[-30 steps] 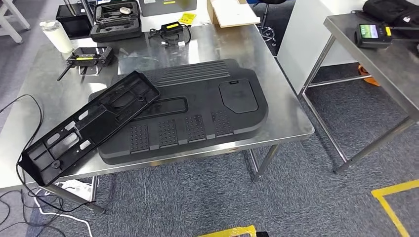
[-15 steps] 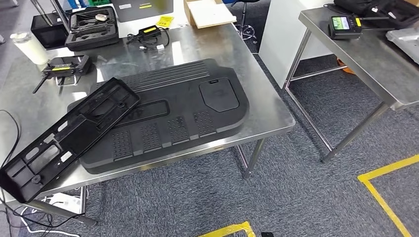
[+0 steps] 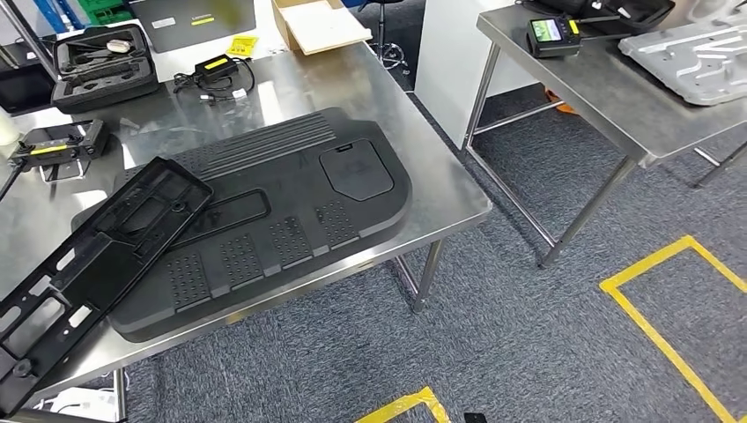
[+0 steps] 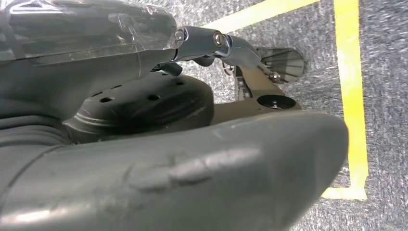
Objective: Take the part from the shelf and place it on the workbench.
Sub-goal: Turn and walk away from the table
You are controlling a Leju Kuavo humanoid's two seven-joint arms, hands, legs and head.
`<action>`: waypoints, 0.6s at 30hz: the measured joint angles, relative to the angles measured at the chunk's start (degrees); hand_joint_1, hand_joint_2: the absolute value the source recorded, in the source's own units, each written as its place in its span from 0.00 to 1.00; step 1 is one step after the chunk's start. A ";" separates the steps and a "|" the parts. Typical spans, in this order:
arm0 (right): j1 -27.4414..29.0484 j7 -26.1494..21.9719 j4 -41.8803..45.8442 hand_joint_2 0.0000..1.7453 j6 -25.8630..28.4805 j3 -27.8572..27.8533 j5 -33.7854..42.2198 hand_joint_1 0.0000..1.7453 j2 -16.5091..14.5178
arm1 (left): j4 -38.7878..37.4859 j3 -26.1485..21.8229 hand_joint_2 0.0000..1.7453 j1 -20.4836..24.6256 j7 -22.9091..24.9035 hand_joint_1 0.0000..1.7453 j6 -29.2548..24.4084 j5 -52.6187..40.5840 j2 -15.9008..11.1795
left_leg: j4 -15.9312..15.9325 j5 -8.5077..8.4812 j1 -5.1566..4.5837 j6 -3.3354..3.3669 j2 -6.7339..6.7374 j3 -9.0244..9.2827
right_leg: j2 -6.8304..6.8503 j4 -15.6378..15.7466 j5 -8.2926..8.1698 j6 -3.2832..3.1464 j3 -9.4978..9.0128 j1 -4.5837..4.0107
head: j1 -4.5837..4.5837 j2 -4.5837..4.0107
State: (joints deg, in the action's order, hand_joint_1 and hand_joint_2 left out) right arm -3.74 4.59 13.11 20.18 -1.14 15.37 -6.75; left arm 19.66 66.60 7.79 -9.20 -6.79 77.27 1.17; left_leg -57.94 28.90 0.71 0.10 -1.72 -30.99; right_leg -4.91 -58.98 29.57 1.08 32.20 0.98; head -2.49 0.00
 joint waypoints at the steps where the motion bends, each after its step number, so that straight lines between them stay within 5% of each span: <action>1: -0.01 -0.02 -0.03 0.00 -0.17 0.00 -0.03 0.00 0.01 | -0.01 0.00 0.00 0.01 -0.18 0.00 0.03 0.00 0.01 | 0.30 -0.15 0.07 0.42 0.58 0.09 | 1.00 -1.66 1.09 0.22 0.75 -0.06 | -0.31 0.00; 4: -0.25 -0.15 -0.04 0.00 -0.64 0.00 -0.10 0.00 0.02 | -0.07 0.02 0.00 -0.20 -0.56 0.00 0.05 0.06 0.01 | 0.51 -0.12 -0.20 1.11 2.54 0.12 | 3.98 -11.89 6.04 0.57 5.74 -0.12 | -1.26 0.00; 6: -0.12 -0.27 -0.05 0.00 -0.77 0.00 -0.09 0.00 0.03 | -0.16 0.02 0.00 -0.28 -0.61 0.00 0.05 0.10 0.01 | 0.43 0.00 -0.38 1.22 3.68 0.14 | 4.48 -15.05 6.24 0.68 7.31 -0.06 | -1.34 0.00; 9: -0.01 -0.43 -0.07 0.00 -1.02 0.00 -0.07 0.00 0.10 | -0.21 0.02 0.00 -0.13 -0.69 0.00 0.15 0.09 0.01 | 0.22 0.35 -0.49 0.95 4.93 0.40 | 5.99 -5.64 1.10 0.25 2.60 -0.22 | -1.52 0.00; 11: -0.20 -0.46 -0.07 0.00 -1.16 0.01 0.02 0.00 0.12 | -0.21 0.03 0.00 0.07 -0.80 0.00 0.21 0.03 0.01 | 0.02 0.63 -0.70 0.45 5.48 0.56 | 7.08 -0.24 -0.54 -0.40 0.09 -0.58 | -1.56 0.00; 15: -0.13 -0.24 -0.08 0.00 -1.13 0.02 0.59 0.00 0.20 | -0.21 0.04 0.00 0.33 -0.78 0.00 0.28 -0.12 -0.02 | -0.39 1.31 -0.72 -0.78 5.66 0.87 | 6.08 0.86 -0.81 -1.68 -0.12 -0.66 | -1.18 0.00; 18: -0.21 0.47 -0.09 0.00 -0.99 0.20 0.76 0.00 0.16 | -0.22 0.15 0.00 0.25 -0.76 0.00 0.64 -0.09 -0.06 | -7.89 6.06 -0.42 -1.70 3.07 -2.04 | 5.07 1.18 -1.18 -2.42 -0.11 -0.38 | -0.50 0.00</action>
State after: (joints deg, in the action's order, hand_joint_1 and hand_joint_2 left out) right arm -3.95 5.06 13.03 19.19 -0.93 16.12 -6.60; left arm 19.44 66.75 8.04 -9.97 -6.15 77.18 1.11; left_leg -65.83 34.96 0.29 -1.61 1.35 -33.04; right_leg 0.17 -57.80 28.39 -1.34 32.10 0.60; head -2.99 0.00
